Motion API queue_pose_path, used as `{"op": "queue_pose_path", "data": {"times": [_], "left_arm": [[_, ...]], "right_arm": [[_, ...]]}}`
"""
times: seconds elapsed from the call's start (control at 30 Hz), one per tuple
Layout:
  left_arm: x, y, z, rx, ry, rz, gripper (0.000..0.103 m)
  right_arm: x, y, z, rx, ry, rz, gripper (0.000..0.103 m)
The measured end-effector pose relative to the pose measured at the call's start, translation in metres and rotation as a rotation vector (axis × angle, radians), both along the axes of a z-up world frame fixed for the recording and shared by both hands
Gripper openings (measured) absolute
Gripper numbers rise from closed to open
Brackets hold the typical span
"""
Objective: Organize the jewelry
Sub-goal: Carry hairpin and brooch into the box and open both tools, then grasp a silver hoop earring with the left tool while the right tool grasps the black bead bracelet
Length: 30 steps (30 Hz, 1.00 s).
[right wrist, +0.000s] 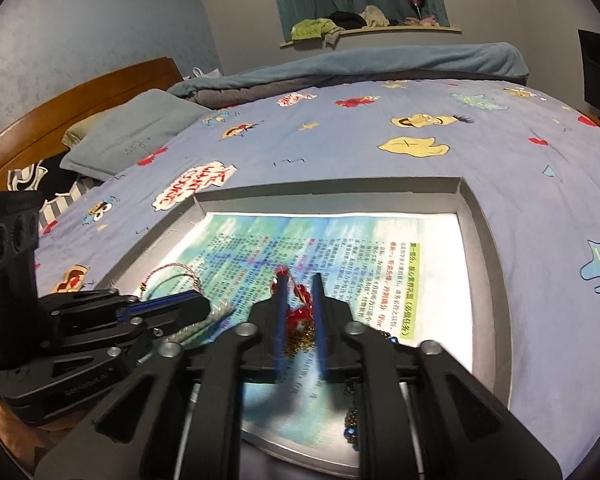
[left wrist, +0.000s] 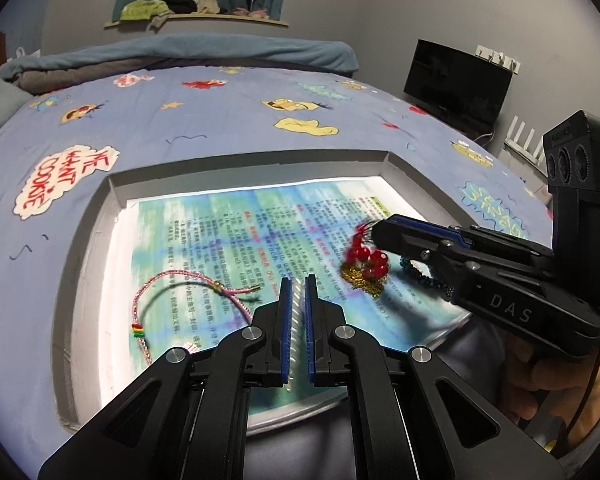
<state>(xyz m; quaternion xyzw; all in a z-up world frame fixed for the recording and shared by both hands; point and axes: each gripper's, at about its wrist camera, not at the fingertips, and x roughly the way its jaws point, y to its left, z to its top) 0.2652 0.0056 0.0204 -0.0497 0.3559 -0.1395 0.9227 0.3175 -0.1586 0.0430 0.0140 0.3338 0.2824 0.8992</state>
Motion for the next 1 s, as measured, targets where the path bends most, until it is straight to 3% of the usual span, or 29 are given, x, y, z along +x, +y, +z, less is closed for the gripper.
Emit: {"op": "queue_pose_path", "data": {"times": [0.03,0.07,0.17,0.4,0.7,1.0], "left_arm": [[-0.002,0.001,0.001,-0.002,-0.004,0.003,0.011],[-0.003,0.001,0.002,-0.003,-0.009,0.005,0.014],[-0.008,0.004,0.007,-0.016,-0.026,0.013,0.016],[-0.026,0.017,0.017,-0.068,-0.072,0.035,0.041],[-0.06,0.031,0.02,-0.068,-0.1,0.038,0.042],[-0.083,0.06,0.017,-0.071,-0.106,0.083,0.044]], "right_arm": [[0.0,-0.001,0.0,0.001,-0.002,-0.002,0.037],[-0.001,-0.002,0.001,0.002,-0.007,-0.003,0.038],[-0.008,-0.006,0.004,0.002,-0.027,0.002,0.04],[-0.029,-0.02,0.01,0.014,-0.062,0.012,0.046],[-0.074,-0.035,0.025,0.045,-0.154,0.058,0.047],[-0.092,-0.046,0.023,0.05,-0.164,0.055,0.047]]}}
